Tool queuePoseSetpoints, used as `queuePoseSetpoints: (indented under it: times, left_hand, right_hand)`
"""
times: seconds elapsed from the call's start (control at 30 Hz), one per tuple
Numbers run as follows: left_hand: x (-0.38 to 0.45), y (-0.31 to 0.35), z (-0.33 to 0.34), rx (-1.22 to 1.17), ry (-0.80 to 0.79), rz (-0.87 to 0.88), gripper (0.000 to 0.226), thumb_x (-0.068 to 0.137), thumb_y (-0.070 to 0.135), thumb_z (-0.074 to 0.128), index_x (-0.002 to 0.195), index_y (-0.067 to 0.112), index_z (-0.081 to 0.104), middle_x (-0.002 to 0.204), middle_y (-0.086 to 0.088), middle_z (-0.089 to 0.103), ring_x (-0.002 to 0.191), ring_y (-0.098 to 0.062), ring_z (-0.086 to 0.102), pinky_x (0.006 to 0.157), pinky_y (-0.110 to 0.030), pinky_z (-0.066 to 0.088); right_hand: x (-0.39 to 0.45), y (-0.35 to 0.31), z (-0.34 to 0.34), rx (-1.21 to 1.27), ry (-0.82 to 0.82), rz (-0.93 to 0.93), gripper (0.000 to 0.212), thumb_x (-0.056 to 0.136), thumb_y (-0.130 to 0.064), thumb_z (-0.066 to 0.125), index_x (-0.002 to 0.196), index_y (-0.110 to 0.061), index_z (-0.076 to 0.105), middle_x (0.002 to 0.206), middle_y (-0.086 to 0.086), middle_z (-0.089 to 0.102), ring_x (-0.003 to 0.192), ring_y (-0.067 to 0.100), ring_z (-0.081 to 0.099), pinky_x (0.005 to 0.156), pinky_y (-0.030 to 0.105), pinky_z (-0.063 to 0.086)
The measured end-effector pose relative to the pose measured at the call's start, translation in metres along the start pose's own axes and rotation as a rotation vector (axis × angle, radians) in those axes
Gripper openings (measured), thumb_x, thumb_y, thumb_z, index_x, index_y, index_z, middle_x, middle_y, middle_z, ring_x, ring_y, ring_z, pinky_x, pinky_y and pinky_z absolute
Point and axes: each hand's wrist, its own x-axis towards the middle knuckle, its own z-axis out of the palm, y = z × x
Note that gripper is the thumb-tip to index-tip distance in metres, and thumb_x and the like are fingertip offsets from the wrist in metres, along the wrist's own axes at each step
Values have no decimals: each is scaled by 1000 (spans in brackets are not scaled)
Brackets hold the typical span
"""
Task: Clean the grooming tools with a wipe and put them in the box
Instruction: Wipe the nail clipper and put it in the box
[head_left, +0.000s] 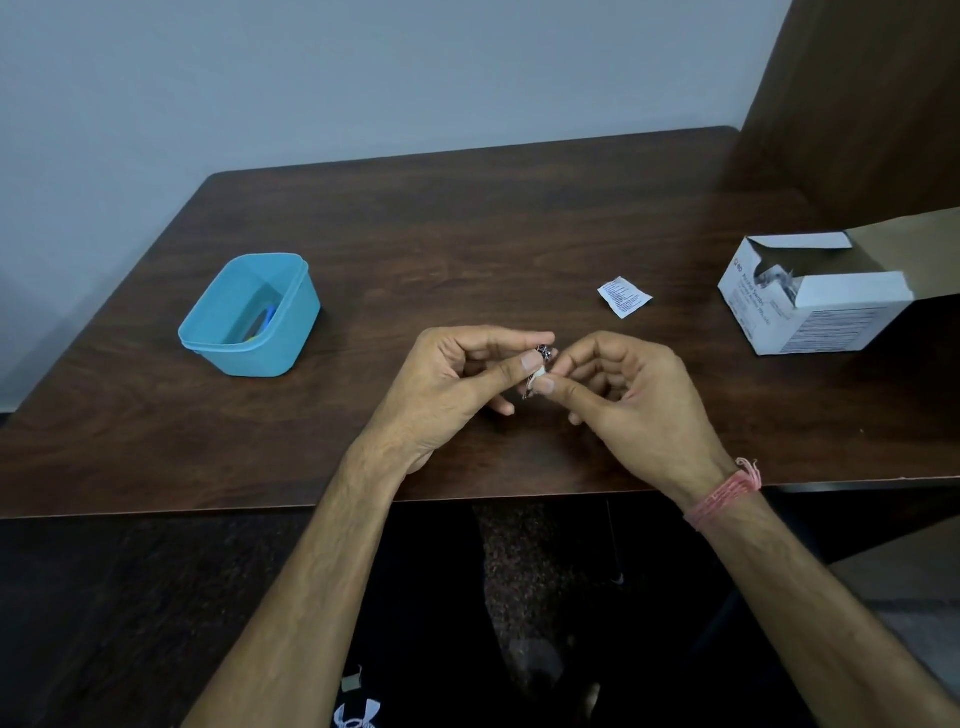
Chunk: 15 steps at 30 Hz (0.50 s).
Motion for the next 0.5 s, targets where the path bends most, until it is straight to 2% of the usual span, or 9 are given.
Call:
queuePoseSetpoints:
  times: [0.07,0.13,0.2,0.3,0.4,0.5]
  left_hand:
    - [0,0,0,-2,7,5,23,105,10,75,126,14,82,112,-7,86,92,-18,77,68,-24,61]
    - [0,0,0,7,9,5,23,105,11,75,126,15,82,111,-7,86,91,-17,77,68,-24,61]
    - [0,0,0,12,8,-2,23,104,11,75,127,13,82,113,-7,86,93,-18,78,69,-24,61]
    - [0,1,0,-3,18,-8,25,105,11,75,129,10,80,115,-8,86,98,-21,80,69,-23,62]
    - [0,1,-1,-5,22,-12,25,105,10,74,129,11,80,115,-8,86,99,-20,81,69,-23,62]
    - [1,-1,-1,2,24,-18,23,104,11,76,127,11,81,110,-9,86,94,-18,80,68,-23,62]
  right_hand:
    - [0,-2,-1,26,35,8,15,94,-30,88,90,-23,75,85,-1,81,61,15,70,55,19,49]
    - [0,-3,-1,31,49,5,15,94,-30,87,90,-23,74,84,-1,81,61,15,70,54,17,48]
    - [-1,-2,0,12,43,-6,16,91,-29,91,88,-23,76,82,-1,80,60,19,69,54,22,49]
    - [-2,-1,3,-56,9,-23,17,87,-33,94,85,-26,78,83,-4,80,65,35,70,58,36,54]
    - [-1,0,2,-49,4,-23,18,87,-34,95,86,-27,79,84,-4,81,66,35,71,61,36,55]
    - [-1,1,3,5,3,-15,19,86,-29,96,90,-25,78,86,-4,81,68,38,73,65,42,58]
